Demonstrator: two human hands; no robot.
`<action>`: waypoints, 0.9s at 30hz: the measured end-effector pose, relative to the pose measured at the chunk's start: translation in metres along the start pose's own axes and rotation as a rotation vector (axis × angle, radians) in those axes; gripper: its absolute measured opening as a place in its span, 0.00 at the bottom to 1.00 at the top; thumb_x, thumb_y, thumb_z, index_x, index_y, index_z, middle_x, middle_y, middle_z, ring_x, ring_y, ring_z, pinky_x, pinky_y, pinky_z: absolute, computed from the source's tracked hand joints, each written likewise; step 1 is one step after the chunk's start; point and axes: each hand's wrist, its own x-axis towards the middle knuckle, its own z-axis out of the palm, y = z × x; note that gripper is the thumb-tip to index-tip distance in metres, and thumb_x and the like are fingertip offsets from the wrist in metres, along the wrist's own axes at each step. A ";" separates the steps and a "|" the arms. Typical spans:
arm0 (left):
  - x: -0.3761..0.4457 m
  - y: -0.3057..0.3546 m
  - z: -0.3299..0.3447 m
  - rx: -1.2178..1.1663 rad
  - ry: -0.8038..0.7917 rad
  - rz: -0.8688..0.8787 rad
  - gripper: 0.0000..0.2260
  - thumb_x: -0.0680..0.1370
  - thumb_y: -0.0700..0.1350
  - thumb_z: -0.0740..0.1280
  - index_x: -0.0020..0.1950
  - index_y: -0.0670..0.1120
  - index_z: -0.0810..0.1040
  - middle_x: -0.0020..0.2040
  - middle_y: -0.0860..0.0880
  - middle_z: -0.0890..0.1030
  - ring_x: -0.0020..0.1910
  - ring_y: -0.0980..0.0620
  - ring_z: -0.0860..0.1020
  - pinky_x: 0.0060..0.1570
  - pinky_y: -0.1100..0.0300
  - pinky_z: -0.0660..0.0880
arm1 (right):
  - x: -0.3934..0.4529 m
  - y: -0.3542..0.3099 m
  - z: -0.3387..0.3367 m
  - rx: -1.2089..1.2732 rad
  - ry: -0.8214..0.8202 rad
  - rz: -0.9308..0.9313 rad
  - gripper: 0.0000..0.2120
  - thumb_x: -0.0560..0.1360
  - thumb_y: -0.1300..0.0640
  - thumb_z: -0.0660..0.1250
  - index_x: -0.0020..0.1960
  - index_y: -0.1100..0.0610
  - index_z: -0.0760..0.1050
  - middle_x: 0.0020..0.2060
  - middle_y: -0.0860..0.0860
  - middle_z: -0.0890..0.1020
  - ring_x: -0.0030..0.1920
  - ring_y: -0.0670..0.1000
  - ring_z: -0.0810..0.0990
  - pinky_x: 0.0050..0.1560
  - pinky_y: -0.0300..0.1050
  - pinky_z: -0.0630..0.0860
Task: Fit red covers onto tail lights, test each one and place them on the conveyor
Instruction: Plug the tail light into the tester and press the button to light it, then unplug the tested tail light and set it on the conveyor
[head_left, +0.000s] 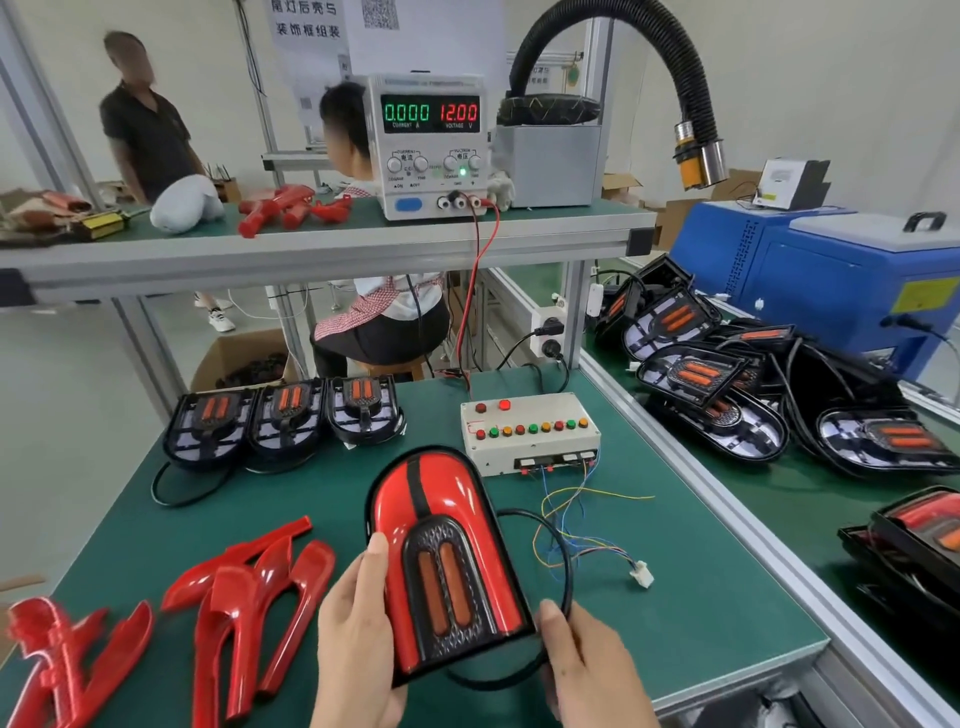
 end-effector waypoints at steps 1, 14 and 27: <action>-0.001 0.000 -0.001 -0.020 0.033 0.000 0.16 0.78 0.58 0.68 0.47 0.48 0.88 0.48 0.40 0.87 0.45 0.41 0.87 0.38 0.52 0.84 | -0.001 0.002 0.001 0.047 -0.038 0.032 0.15 0.83 0.48 0.60 0.41 0.47 0.79 0.27 0.49 0.82 0.31 0.49 0.81 0.38 0.39 0.77; -0.006 -0.008 0.001 -0.099 0.144 0.010 0.26 0.67 0.68 0.73 0.53 0.49 0.88 0.57 0.42 0.86 0.54 0.42 0.85 0.49 0.49 0.83 | 0.002 0.007 0.027 0.819 -0.031 0.142 0.10 0.81 0.69 0.62 0.44 0.67 0.80 0.32 0.63 0.82 0.29 0.56 0.83 0.27 0.42 0.79; 0.002 -0.006 0.001 0.028 0.059 -0.035 0.15 0.83 0.50 0.66 0.40 0.50 0.87 0.40 0.50 0.88 0.36 0.53 0.86 0.28 0.61 0.80 | -0.007 0.025 0.013 0.640 -0.483 0.078 0.16 0.71 0.60 0.71 0.57 0.67 0.80 0.46 0.64 0.86 0.44 0.61 0.85 0.49 0.48 0.80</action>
